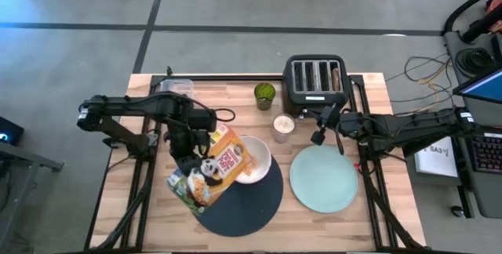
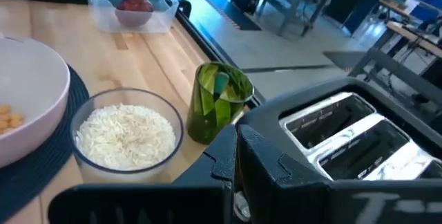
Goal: Arrange a breakfast setting
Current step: Pour the cereal from the yellow cereal box into the white bowl
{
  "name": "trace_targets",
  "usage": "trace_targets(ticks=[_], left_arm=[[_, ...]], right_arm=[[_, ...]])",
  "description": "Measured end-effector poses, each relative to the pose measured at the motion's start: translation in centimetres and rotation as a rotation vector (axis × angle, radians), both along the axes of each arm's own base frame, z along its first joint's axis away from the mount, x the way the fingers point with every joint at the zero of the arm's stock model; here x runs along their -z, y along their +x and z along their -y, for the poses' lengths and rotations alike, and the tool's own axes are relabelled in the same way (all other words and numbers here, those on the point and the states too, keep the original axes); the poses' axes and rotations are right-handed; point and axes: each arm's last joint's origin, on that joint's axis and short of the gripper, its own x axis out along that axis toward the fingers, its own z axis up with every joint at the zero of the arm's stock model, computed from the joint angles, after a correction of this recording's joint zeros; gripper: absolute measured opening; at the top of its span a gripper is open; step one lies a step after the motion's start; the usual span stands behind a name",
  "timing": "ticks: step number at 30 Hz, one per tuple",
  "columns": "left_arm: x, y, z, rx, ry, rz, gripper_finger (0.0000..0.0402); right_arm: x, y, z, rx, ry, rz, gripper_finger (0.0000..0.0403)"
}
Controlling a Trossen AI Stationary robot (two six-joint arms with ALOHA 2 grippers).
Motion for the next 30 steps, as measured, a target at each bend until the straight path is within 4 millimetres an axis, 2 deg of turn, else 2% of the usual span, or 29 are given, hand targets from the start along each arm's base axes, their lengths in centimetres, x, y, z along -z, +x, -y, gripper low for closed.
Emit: trace_targets(ticks=[3,5,8,12,15,18,30], left_arm=[[0.13,0.08,0.13,0.048,-0.021,0.015,0.0049],[-0.07,-0.35,-0.07,0.010,-0.002,0.001,0.0049],[-0.19,0.14,-0.19,0.017,-0.022,0.060,0.0049],[0.07,-0.50,-0.27,0.001,0.021,-0.016,0.0047],[0.06,0.00,-0.19,0.035,-0.013,0.039,0.0045],[0.40,-0.19,-0.19,0.029,0.009,-0.009,0.0037],[0.38,-0.20,-0.06,0.027,0.010,-0.011,0.0037]], right_arm=[[-0.04,0.02,0.00,-0.008,-0.019,-0.009,0.0009],[-0.04,0.02,0.00,-0.011,-0.028,-0.016,0.0009],[-0.08,0.03,0.00,-0.010,-0.026,-0.009,0.0009],[-0.08,0.03,0.00,-0.010,-0.026,-0.009,0.0009],[-0.08,0.03,0.00,-0.008,-0.020,-0.005,0.0009],[-0.08,0.03,0.00,-0.008,-0.020,-0.006,0.0009],[-0.06,0.03,0.00,-0.011,-0.026,-0.012,0.0009]])
